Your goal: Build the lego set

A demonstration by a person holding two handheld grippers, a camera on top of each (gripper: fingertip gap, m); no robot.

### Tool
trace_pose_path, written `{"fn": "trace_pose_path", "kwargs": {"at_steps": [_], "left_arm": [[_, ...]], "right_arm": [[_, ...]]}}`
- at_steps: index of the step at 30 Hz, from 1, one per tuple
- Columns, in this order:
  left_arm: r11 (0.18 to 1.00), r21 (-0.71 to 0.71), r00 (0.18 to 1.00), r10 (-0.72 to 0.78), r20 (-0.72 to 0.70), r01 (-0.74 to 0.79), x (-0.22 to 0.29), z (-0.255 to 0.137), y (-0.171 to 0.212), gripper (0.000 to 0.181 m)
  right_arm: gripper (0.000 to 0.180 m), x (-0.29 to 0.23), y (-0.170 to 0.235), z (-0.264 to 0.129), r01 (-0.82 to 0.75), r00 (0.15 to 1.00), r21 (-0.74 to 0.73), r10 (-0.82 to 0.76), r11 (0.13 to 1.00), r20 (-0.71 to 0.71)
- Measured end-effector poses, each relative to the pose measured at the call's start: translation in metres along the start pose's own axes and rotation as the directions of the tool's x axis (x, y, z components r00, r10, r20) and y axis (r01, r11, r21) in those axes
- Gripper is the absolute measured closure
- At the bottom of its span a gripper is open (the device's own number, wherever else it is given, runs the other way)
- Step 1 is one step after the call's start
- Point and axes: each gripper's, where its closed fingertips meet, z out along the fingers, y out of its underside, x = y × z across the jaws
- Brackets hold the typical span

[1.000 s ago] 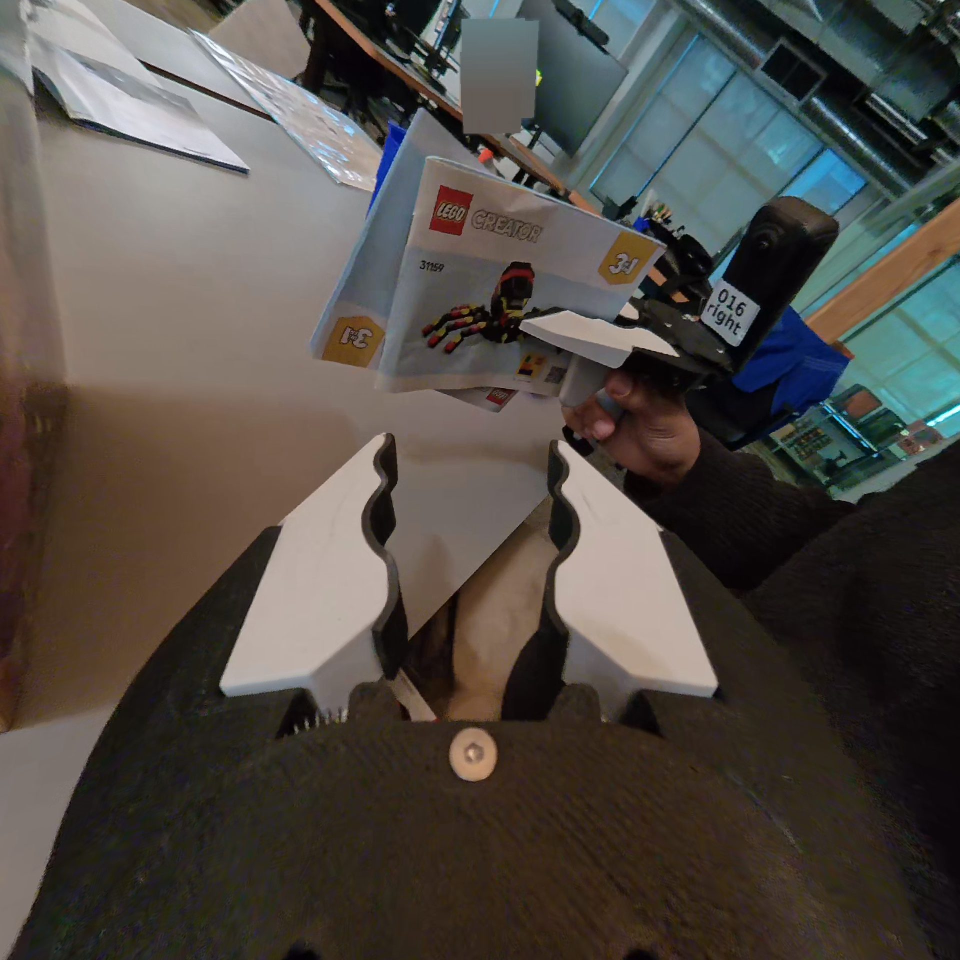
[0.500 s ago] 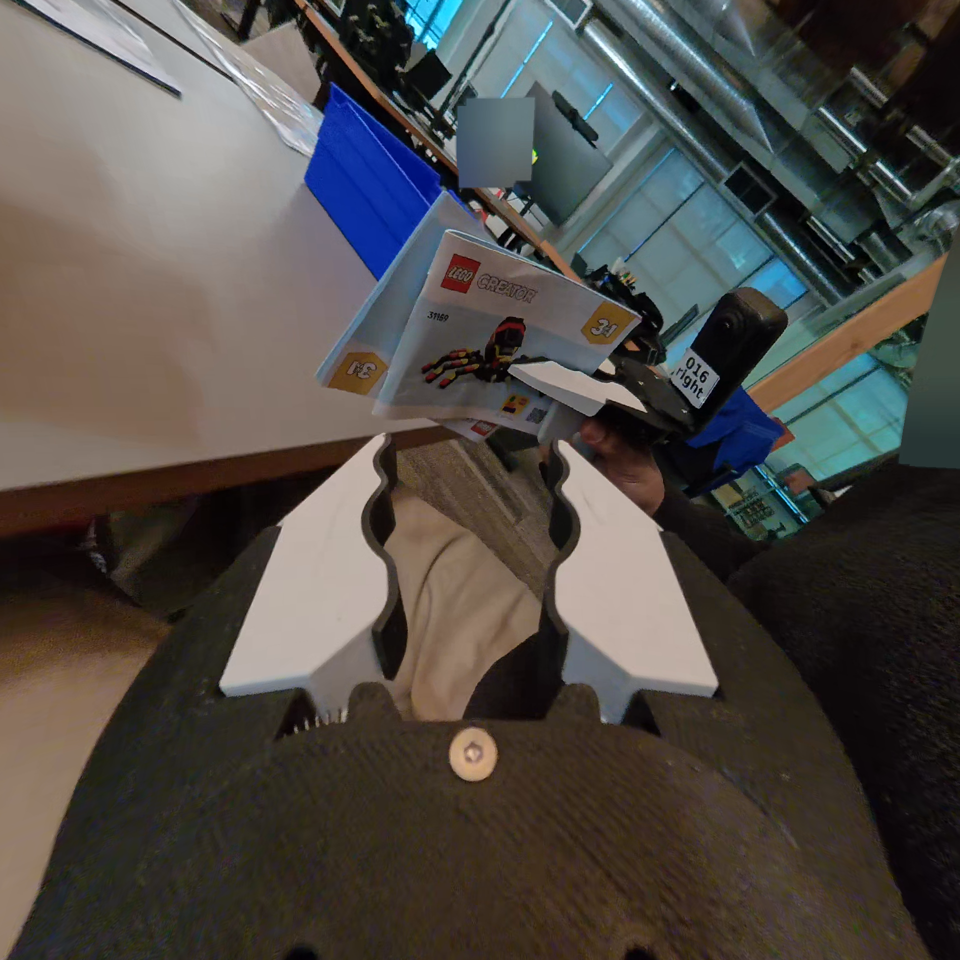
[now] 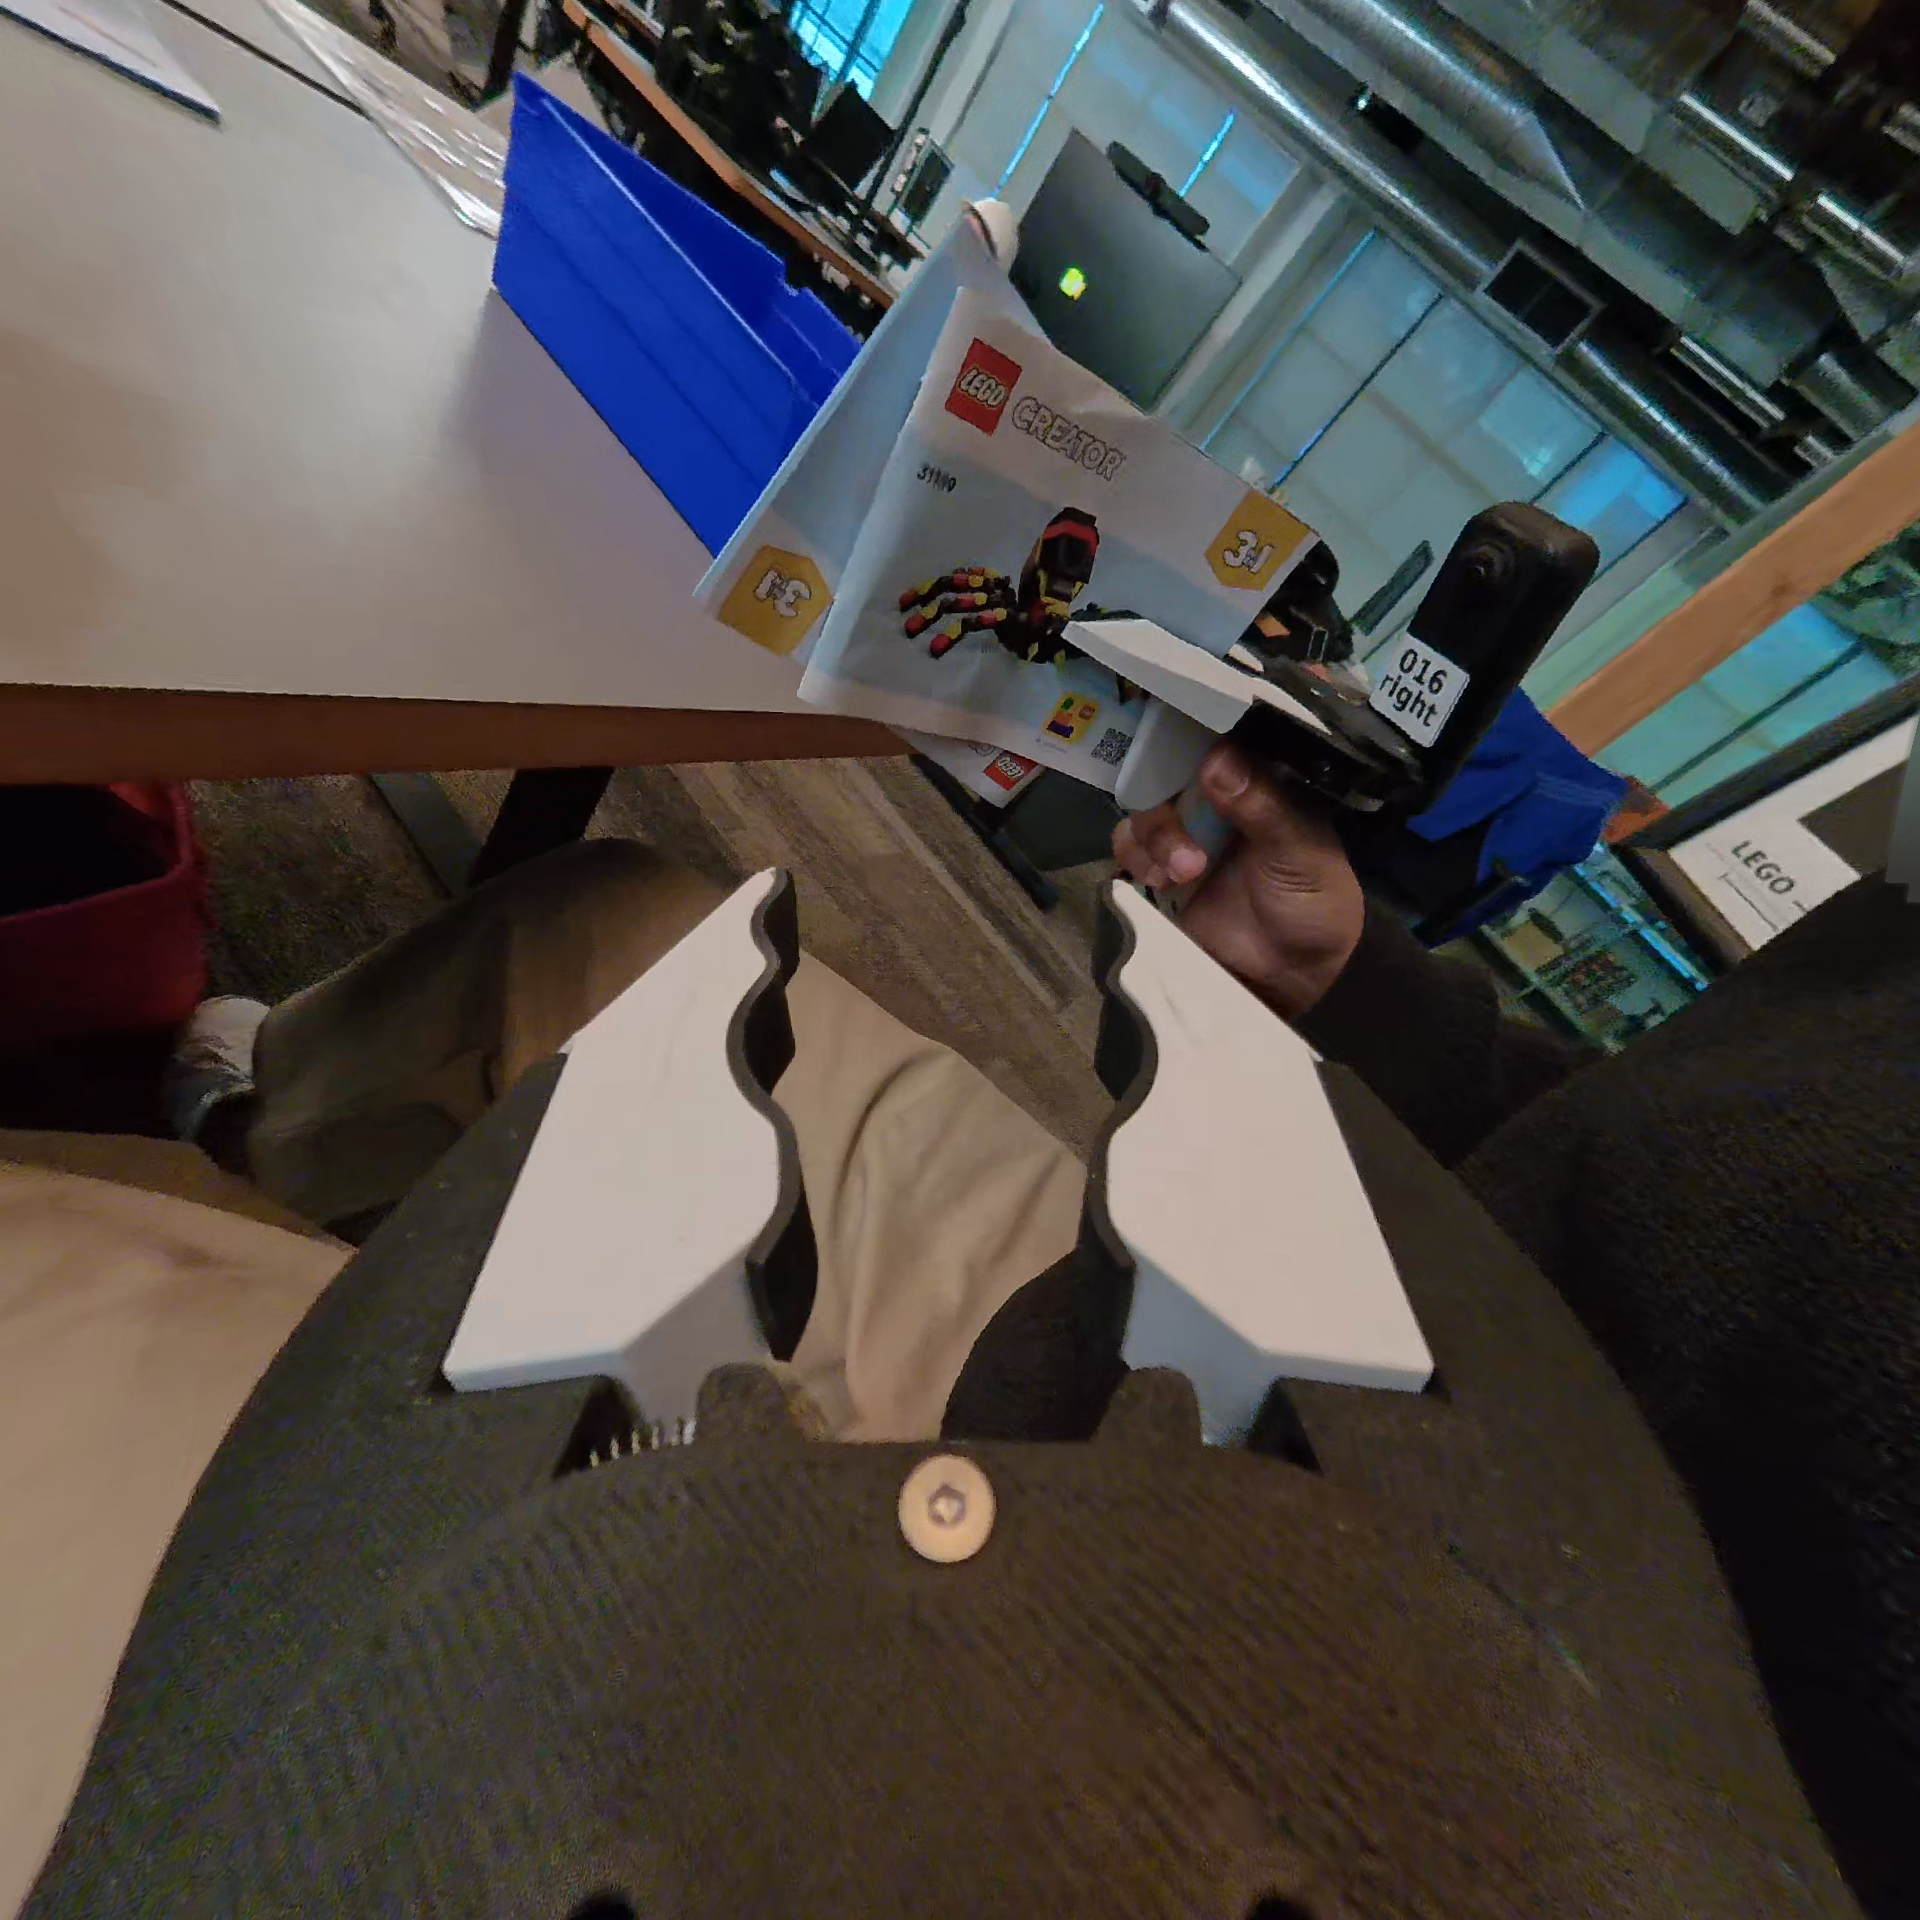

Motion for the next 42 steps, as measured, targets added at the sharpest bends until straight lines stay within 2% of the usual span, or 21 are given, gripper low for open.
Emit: {"fn": "trace_pose_path", "kwargs": {"at_steps": [5,10,12,15,19,24,28,31,33,38,42], "left_arm": [[0.998,0.016,0.998,0.061,0.033,-0.061,0.002,-0.006,-0.005,0.127],[1.0,0.009,1.0,0.019,-0.003,-0.019,0.005,-0.005,-0.004,0.128],[1.0,0.005,1.0,0.007,-0.02,-0.007,0.01,-0.005,-0.001,0.128],[1.0,0.013,1.0,0.009,-0.024,-0.009,0.018,-0.013,0.002,0.128],[0.996,0.071,0.995,-0.054,0.08,0.049,0.006,-0.045,-0.002,0.128],[0.962,0.241,0.972,-0.17,0.16,0.128,-0.005,-0.105,-0.017,0.127],[0.946,0.296,0.951,-0.204,0.233,0.13,-0.011,-0.146,-0.005,0.127],[0.933,0.302,0.943,-0.265,0.203,0.197,-0.004,-0.165,0.012,0.127],[0.925,0.311,0.941,-0.284,0.181,0.22,0.003,-0.177,0.018,0.127],[0.884,0.403,0.937,-0.316,0.146,0.236,0.014,-0.2,0.01,0.127],[0.871,0.441,0.932,-0.319,0.17,0.217,0.012,-0.205,0.004,0.127]], "right_arm": [[0.179,0.011,0.009,0.002,-0.03,0.999,-0.047,0.029,0.998,-0.037],[0.179,0.011,0.017,0.008,-0.065,0.998,-0.078,0.064,0.995,-0.021],[0.179,0.0,0.024,0.014,-0.042,0.999,-0.115,0.043,0.993,0.007],[0.18,-0.025,0.042,0.022,0.072,0.997,-0.204,-0.063,0.976,0.051],[0.179,-0.064,0.079,0.03,0.229,0.973,-0.316,-0.205,0.921,0.109],[0.179,-0.11,0.11,0.038,0.239,0.965,-0.376,-0.178,0.895,0.191],[0.178,-0.133,0.109,0.046,0.147,0.978,-0.366,-0.079,0.919,0.195],[0.179,-0.153,0.108,0.052,0.068,0.98,-0.36,0.006,0.931,0.2],[0.179,-0.168,0.108,0.053,0.085,0.975,-0.363,-0.004,0.928,0.22],[0.179,-0.193,0.108,0.061,0.248,0.945,-0.331,-0.152,0.91,0.288],[0.179,-0.203,0.103,0.08,0.189,0.944,-0.297,-0.09,0.936,0.316]]}}
